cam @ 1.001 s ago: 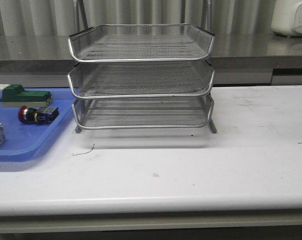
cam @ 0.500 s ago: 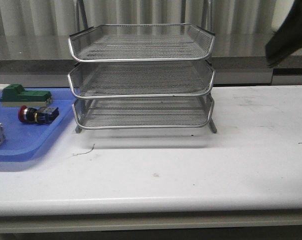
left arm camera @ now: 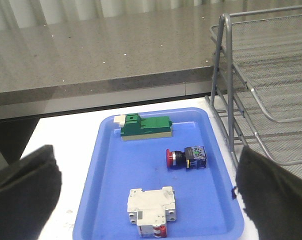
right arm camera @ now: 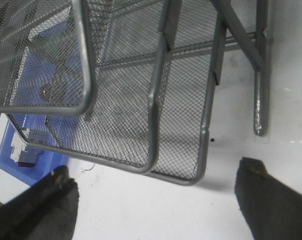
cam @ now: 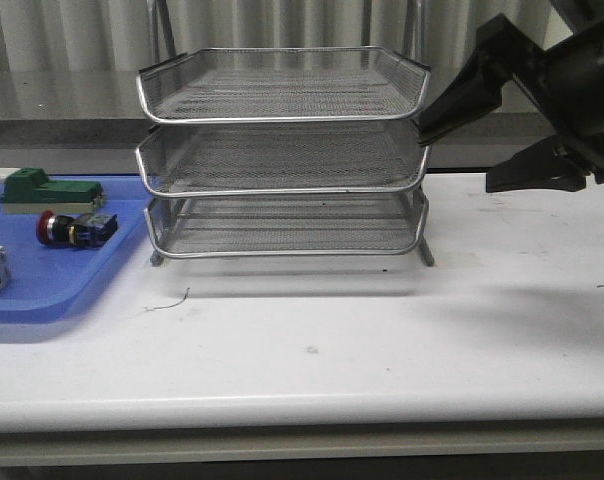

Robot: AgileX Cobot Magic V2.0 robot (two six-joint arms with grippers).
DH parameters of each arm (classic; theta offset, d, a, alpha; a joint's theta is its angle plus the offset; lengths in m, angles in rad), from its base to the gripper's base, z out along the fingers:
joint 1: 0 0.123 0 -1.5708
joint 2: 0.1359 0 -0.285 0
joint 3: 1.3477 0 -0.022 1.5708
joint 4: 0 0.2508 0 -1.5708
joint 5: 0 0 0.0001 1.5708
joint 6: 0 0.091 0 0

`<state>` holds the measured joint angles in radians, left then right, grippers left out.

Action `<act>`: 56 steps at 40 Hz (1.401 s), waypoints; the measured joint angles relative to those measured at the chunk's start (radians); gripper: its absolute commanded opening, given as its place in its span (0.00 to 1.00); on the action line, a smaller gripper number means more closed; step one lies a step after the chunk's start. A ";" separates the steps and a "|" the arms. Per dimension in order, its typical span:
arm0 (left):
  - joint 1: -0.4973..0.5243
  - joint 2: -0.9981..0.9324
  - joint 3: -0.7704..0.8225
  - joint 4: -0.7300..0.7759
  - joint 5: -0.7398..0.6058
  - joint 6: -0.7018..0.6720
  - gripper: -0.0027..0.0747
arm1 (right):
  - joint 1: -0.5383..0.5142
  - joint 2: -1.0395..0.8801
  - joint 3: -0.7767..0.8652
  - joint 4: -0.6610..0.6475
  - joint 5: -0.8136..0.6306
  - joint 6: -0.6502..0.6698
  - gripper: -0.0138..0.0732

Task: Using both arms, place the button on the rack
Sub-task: 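Move the right gripper to the front edge of the middle rack tier, then pull the middle wire tier toward the robot with the right gripper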

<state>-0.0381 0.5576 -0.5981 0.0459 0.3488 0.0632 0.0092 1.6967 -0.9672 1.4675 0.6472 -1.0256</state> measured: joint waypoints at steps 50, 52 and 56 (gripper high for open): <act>0.000 0.000 -0.002 0.000 0.000 0.000 0.90 | 0.038 0.195 -0.166 0.058 0.085 0.000 0.27; 0.000 0.000 -0.002 0.000 0.000 0.000 0.91 | 0.038 0.195 -0.166 0.053 0.085 0.000 0.27; 0.000 0.000 -0.002 0.000 0.000 0.000 0.91 | 0.031 0.197 -0.166 0.029 0.102 0.000 0.27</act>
<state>-0.0381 0.5576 -0.5998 0.0459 0.3488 0.0632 0.0404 1.8932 -1.1337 1.4968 0.7489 -1.0256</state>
